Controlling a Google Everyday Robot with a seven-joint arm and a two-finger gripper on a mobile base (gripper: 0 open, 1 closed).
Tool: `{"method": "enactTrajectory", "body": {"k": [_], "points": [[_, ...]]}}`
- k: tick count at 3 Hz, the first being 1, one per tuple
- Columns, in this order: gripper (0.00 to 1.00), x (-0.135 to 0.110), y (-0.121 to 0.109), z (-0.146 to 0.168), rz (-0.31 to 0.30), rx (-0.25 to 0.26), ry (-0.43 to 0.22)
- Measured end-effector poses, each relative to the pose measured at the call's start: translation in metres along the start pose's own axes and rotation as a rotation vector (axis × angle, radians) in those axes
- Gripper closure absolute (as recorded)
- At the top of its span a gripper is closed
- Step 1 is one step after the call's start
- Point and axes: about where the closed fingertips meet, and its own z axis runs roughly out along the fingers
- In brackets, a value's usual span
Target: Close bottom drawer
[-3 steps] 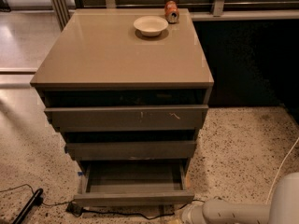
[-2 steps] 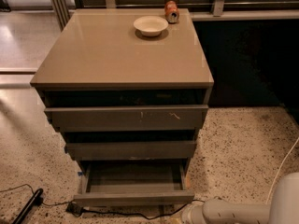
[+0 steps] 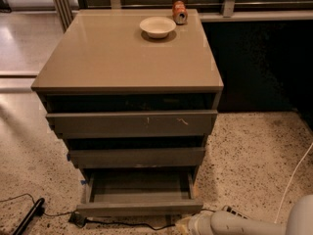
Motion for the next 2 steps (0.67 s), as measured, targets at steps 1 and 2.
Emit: {"method": "enactTrajectory", "body": {"k": [1,2], "points": [[1.00,-0.0306,-0.0240,0.0183,0.015,0.053,-0.085],[0.97,-0.0306,-0.0239,0.0183,0.015,0.053,-0.085]]}}
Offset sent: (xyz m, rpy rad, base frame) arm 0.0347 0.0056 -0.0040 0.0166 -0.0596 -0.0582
